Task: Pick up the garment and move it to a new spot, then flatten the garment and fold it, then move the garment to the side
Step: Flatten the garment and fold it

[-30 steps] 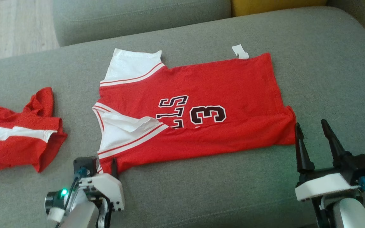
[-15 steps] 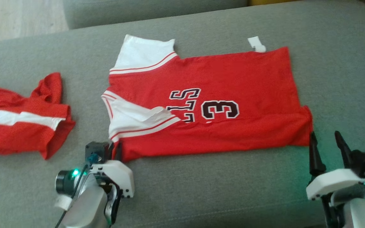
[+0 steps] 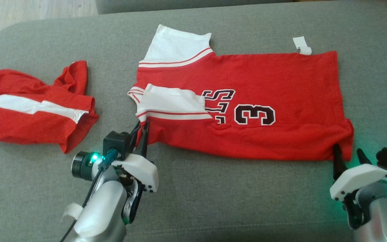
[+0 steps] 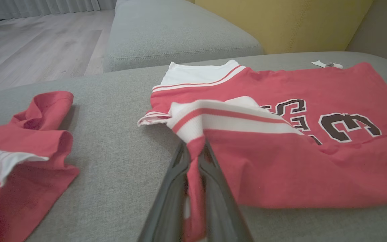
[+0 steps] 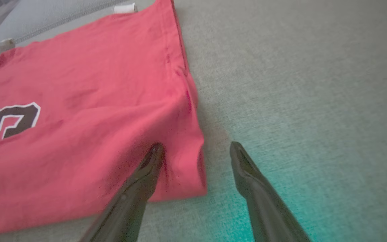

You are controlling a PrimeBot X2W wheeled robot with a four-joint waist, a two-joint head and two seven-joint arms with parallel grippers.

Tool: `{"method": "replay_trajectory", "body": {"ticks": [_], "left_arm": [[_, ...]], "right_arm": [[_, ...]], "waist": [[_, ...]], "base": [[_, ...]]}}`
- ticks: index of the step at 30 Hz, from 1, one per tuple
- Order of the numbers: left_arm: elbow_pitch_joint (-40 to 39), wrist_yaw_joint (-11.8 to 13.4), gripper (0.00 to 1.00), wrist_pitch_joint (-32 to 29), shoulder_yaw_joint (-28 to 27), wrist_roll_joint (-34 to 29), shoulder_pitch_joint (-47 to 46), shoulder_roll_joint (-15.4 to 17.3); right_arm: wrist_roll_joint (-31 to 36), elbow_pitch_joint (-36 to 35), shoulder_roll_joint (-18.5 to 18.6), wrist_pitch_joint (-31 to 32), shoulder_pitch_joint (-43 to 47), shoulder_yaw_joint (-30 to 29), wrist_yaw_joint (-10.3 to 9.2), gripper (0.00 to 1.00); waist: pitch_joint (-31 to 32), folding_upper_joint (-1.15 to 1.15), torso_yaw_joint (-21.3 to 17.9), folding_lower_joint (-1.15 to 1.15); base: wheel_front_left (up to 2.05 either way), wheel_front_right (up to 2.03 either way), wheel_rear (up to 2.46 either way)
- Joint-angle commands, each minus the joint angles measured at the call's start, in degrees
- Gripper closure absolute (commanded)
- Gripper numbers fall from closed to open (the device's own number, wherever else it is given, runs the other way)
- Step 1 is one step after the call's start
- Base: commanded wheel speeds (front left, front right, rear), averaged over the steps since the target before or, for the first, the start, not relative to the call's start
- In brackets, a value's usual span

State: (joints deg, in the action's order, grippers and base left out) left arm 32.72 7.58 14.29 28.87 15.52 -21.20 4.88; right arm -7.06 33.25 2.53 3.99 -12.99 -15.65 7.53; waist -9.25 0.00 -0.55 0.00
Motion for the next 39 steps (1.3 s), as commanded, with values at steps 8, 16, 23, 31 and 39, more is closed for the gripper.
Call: {"method": "replay_trajectory", "body": {"ticks": [8, 16, 23, 31, 39], "left_arm": [[-4.21, 0.46, 1.0, 0.7, -2.0, -0.57, -0.53, 1.61], [-2.63, 0.52, 1.0, 0.55, -2.19, 0.34, 0.71, 2.31], [-0.49, 0.18, 1.0, -0.54, -1.89, 1.78, 3.93, 2.75], [-0.97, 0.61, 1.0, -1.31, -1.47, 3.3, 9.17, 3.0], [-1.98, 1.53, 0.01, -4.3, -0.86, 4.22, 11.65, 3.12]], "right_arm": [[-1.09, 3.51, 0.35, 1.75, -5.46, 1.33, -0.04, 0.58], [1.38, 3.65, 0.35, 1.55, -5.45, 0.56, -0.04, 1.0], [2.69, -0.35, 0.38, 6.15, -1.66, 0.07, -0.04, 1.0], [0.86, -9.62, 1.61, 14.71, 6.24, 0.82, -0.04, 1.0], [1.18, -17.45, 1.92, 18.27, 11.23, 1.3, -0.04, 0.0]], "waist": [[-1.62, 0.0, 0.41, 0.0], [0.39, 0.0, -0.33, 0.0], [5.31, 0.0, -0.89, 0.0], [9.82, 0.0, -1.02, 0.0], [9.73, 0.0, -1.7, 0.0]], "base": [[0.0, 0.0, 0.0], [0.0, 0.0, 0.0], [0.0, 0.0, 0.0], [0.0, 0.0, 0.0], [0.0, 0.0, 0.0]]}}
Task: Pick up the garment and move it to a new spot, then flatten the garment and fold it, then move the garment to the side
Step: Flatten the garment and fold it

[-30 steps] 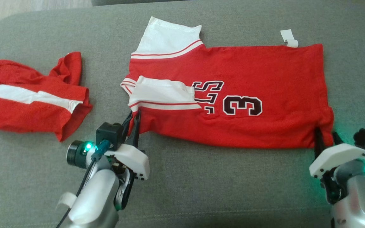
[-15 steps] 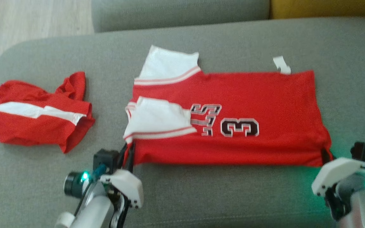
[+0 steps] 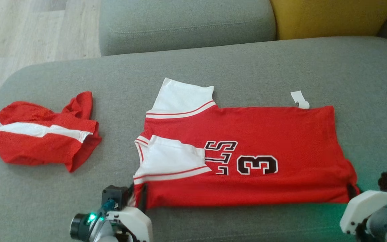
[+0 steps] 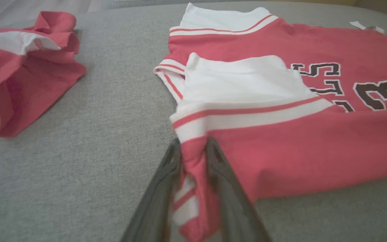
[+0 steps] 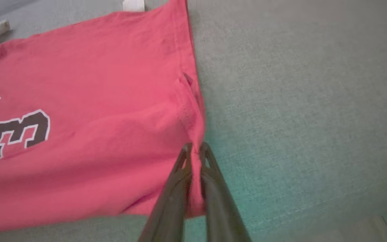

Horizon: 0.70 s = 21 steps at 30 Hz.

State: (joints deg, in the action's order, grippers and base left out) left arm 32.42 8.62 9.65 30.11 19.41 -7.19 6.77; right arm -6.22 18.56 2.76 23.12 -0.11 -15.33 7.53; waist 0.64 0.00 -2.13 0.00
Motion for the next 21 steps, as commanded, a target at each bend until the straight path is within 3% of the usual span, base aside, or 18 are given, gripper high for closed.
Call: {"method": "replay_trajectory", "body": {"ticks": [1, 12, 21], "left_arm": [[-1.6, 0.67, 0.0, 0.24, -2.14, 0.35, -2.43, 1.29], [-1.93, 1.55, 0.0, 0.85, -2.97, 0.59, -4.52, 2.39], [-7.04, 0.35, 0.0, 2.91, -4.29, 0.31, -11.4, 4.17]], "right_arm": [[0.49, -3.32, 1.55, -1.44, -1.6, 0.81, -0.04, 0.0], [4.89, -5.25, 0.54, -8.31, -4.27, -2.23, -0.04, 0.0], [5.76, -6.58, 0.32, -16.33, -8.83, 0.84, -0.04, 0.0]], "waist": [[-0.27, 0.0, -0.24, 0.0], [-1.23, 0.0, -1.65, 0.0], [-3.06, 0.0, -4.06, 0.0]], "base": [[0.0, 0.0, 0.0], [0.0, 0.0, 0.0], [0.0, 0.0, 0.0]]}}
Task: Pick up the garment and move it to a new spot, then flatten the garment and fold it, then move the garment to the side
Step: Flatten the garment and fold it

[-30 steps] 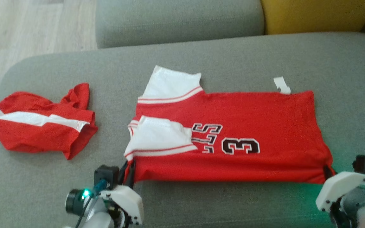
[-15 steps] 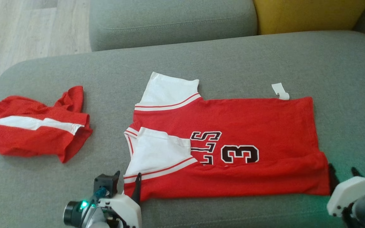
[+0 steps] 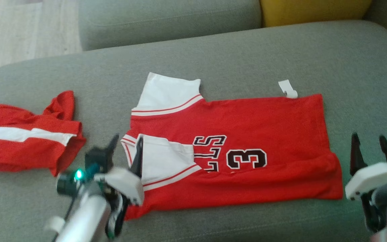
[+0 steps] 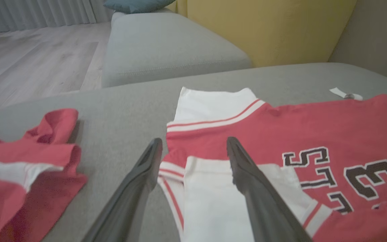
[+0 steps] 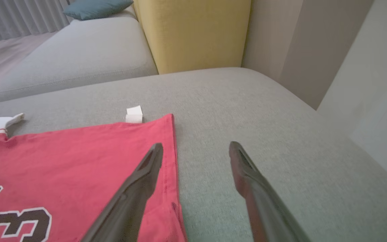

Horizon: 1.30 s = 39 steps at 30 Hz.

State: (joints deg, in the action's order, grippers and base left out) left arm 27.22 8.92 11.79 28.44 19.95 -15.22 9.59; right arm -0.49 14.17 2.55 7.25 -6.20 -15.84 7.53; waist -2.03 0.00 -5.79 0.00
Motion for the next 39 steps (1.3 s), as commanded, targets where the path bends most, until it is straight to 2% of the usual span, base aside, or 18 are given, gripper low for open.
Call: {"method": "replay_trajectory", "body": {"ticks": [1, 4, 8, 13, 16, 19, 24, 30, 39], "left_arm": [[-2.24, -0.49, 0.0, 0.45, -2.55, -0.31, -4.74, 1.64], [-2.65, -3.04, 0.0, -1.85, -1.52, -1.15, -9.95, 3.04], [-0.77, -7.83, 0.0, -6.4, -0.27, -1.66, -18.51, 5.15], [4.87, -13.82, 0.0, -10.47, 1.07, -2.4, -30.16, 8.55], [9.65, -15.7, 0.0, -14.03, 2.68, -1.84, -36.81, 10.39], [14.35, -16.31, 0.0, -18.43, 5.32, 0.1, -42.32, 11.97], [18.67, -16.38, 0.0, -24.16, 13.74, 5.7, -48.6, 15.73], [23.52, -16.39, 0.0, -25.78, 18.9, 8.02, -52.75, 18.89], [28.25, -16.4, 0.0, -25.44, 24.09, 12.35, -54.68, 18.57]], "right_arm": [[-0.02, -2.29, 0.52, -0.94, -3.5, 1.95, -0.04, 0.0], [-0.19, -2.55, 0.65, -1.91, -6.17, 4.48, -0.04, 0.0], [-0.48, -2.87, 1.2, -2.47, -10.43, 8.05, -0.04, 0.0], [-1.45, -3.42, 1.97, -2.67, -16.54, 12.38, -0.04, 0.0], [-1.97, -3.81, 2.44, -2.95, -19.79, 14.24, -0.04, 0.0], [-2.49, -4.28, 2.63, -3.14, -22.36, 15.87, -0.04, 0.0], [-3.23, -5.2, 2.65, -3.23, -24.93, 18.13, -0.04, 0.0], [-3.9, -6.42, 2.22, -3.54, -25.92, 19.73, -0.04, 0.0], [-4.44, -6.67, 1.91, -3.83, -24.78, 19.8, -0.04, 0.0]], "waist": [[-0.83, 0.0, -0.77, 0.0], [-2.61, 0.0, -2.06, 0.0], [-5.78, 0.0, -3.96, 0.0], [-10.78, 0.0, -7.09, 0.0], [-13.62, 0.0, -8.71, 0.0], [-16.05, 0.0, -10.3, 0.0], [-19.09, 0.0, -12.56, 0.0], [-21.47, 0.0, -14.28, 0.0], [-22.77, 0.0, -14.8, 0.0]], "base": [[0.0, 0.0, 0.0], [0.0, 0.0, 0.0], [0.0, 0.0, 0.0], [0.0, 0.0, 0.0], [0.0, 0.0, 0.0], [0.0, 0.0, 0.0], [0.0, 0.0, 0.0], [0.0, 0.0, 0.0], [0.0, 0.0, 0.0]]}}
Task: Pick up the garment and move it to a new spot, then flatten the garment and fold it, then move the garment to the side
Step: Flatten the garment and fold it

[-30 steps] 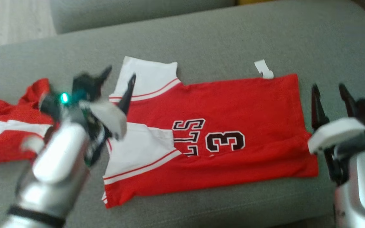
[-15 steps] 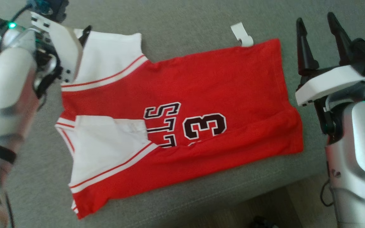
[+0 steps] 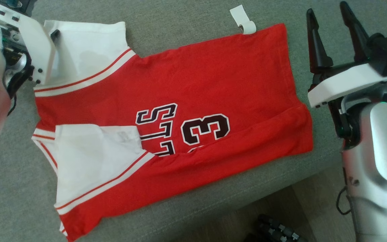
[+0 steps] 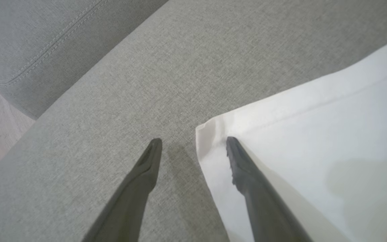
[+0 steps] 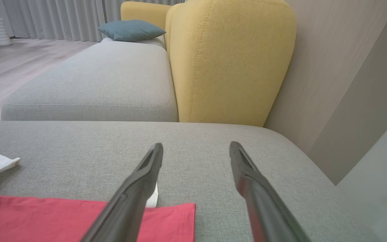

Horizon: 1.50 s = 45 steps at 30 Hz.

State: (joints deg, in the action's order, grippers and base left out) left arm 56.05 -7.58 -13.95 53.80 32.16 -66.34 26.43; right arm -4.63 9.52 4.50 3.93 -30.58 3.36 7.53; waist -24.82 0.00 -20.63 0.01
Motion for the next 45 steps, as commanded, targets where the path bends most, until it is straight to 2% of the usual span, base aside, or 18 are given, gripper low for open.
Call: {"method": "replay_trajectory", "body": {"ticks": [1, 7, 8, 9, 10, 14, 20, 26, 31, 39, 45], "left_arm": [[-0.49, 0.09, 0.0, 0.08, -0.55, 0.77, -3.6, 1.67], [-1.81, 0.09, 0.0, -1.79, 2.63, 7.07, -3.51, 1.23], [-2.55, 0.09, 0.04, -2.68, 3.43, 8.54, -3.36, 1.28], [-3.3, 0.09, 0.59, -3.55, 4.37, 9.8, -3.3, 1.49], [-4.06, 0.09, 1.0, -4.13, 5.35, 10.83, -3.31, 1.79], [-5.32, 0.09, 1.0, -2.8, 7.34, 13.93, -3.81, 2.3], [-5.19, 0.09, 1.0, 1.82, 6.73, 18.85, -3.86, 0.24], [-7.77, 0.09, 1.0, 11.08, 7.27, 18.3, -4.56, -1.64], [-10.99, 0.09, 1.0, 16.26, 7.22, 18.25, -3.49, -2.83], [-17.25, 0.45, 1.0, 17.02, 8.55, 18.51, 0.52, -2.92], [-22.66, 1.96, 1.0, 15.99, 10.41, 17.45, 2.96, -1.63]], "right_arm": [[-0.24, -1.89, -0.02, -0.55, -0.37, 0.47, -0.04, 0.0], [0.0, -0.97, -0.29, -0.56, -0.68, 0.55, -0.04, 0.0], [0.09, -0.76, -0.3, -0.53, -0.75, 0.54, -0.04, 0.0], [0.18, -0.53, -0.26, -0.53, -0.83, 0.45, -0.04, 0.0], [0.26, -0.25, -0.14, -0.56, -0.91, 0.28, -0.04, 0.0], [0.31, 1.29, 0.47, -0.66, -1.45, -0.96, -0.04, 0.0], [-2.01, 4.33, 2.26, -0.1, -3.85, -2.15, -0.04, 0.0], [-5.66, 9.9, 8.66, 3.03, -7.71, 0.6, -0.04, 0.0], [-10.19, 16.94, 13.98, 6.77, -9.54, 2.37, -0.04, 0.0], [-15.07, 27.49, 19.29, 10.87, -10.22, 3.96, -0.04, 0.0], [-18.22, 33.57, 21.73, 15.54, -11.61, 9.56, -0.04, 0.0]], "waist": [[-0.01, 0.0, 0.09, -0.01], [-0.45, 0.0, 0.03, -0.01], [-0.51, 0.0, 0.06, -0.01], [-0.56, 0.0, 0.12, -0.01], [-0.56, 0.0, 0.22, -0.01], [-0.05, 0.0, 1.26, -0.01], [2.34, 0.0, 4.69, -0.01], [4.31, 0.0, 10.33, -0.01], [5.65, 0.0, 14.87, -0.01], [6.53, 0.0, 19.08, -0.01], [5.98, 0.0, 20.1, -0.01]], "base": [[0.0, 0.0, 0.0], [0.0, 0.0, 0.0], [0.0, 0.0, 0.0], [0.0, 0.0, 0.0], [0.0, 0.0, 0.0], [0.0, 0.0, 0.0], [0.0, 0.0, 0.0], [0.0, 0.0, 0.0], [0.0, 0.0, 0.0], [0.0, 0.0, 0.0], [0.0, 0.0, 0.0]]}}
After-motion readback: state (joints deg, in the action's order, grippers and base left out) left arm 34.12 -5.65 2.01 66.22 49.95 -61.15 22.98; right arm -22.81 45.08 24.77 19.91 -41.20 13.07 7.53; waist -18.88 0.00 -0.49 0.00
